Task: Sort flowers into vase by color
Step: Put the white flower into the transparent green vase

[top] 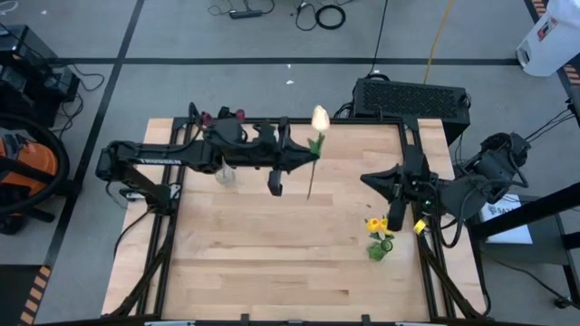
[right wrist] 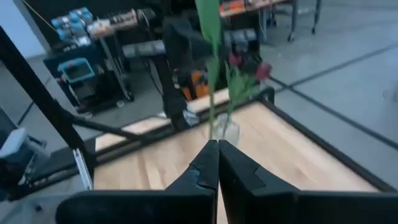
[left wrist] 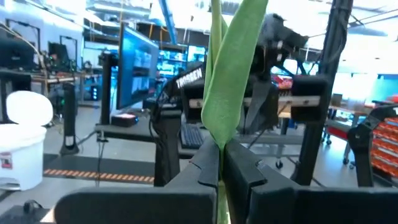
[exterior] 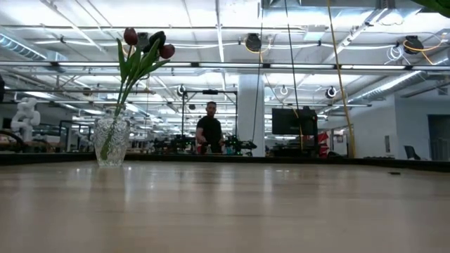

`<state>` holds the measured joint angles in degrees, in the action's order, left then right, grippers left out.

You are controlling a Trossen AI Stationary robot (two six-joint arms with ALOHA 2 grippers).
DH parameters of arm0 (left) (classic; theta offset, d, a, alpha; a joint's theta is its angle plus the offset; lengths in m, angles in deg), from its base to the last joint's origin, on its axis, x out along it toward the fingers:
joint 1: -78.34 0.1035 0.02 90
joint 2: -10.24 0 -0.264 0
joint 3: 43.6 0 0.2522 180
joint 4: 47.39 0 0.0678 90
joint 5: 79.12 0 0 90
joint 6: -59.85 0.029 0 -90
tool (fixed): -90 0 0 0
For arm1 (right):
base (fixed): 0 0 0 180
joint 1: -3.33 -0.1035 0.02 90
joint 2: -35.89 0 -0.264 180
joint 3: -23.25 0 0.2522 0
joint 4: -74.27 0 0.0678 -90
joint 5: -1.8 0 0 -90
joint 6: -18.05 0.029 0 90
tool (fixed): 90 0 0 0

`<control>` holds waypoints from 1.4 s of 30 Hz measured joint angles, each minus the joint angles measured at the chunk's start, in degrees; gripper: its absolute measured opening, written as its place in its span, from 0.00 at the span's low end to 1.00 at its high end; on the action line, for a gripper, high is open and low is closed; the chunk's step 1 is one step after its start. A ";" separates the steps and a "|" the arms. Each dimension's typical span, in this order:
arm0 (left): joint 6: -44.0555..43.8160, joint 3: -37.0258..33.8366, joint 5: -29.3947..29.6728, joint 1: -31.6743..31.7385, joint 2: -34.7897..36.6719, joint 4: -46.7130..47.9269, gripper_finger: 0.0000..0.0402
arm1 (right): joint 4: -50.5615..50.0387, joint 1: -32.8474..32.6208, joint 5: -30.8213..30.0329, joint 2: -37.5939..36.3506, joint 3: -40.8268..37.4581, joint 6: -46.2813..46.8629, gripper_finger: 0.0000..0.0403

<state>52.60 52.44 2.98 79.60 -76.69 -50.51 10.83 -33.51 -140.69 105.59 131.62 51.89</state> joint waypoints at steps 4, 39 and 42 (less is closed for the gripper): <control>0.01 -0.11 -0.05 -1.13 -0.24 -2.16 0.02 | 11.40 2.28 0.34 2.15 0.01 -6.92 0.08; -1.07 -0.02 -2.63 -4.88 1.52 -2.31 0.02 | 28.47 13.28 9.48 13.49 0.04 -17.02 0.45; -1.39 -0.02 -2.63 -4.84 1.52 -2.39 0.02 | 28.40 13.59 9.59 14.09 -0.02 -18.07 0.41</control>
<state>51.21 52.42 0.35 74.77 -75.17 -52.90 39.22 -19.92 -131.10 119.67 131.60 33.82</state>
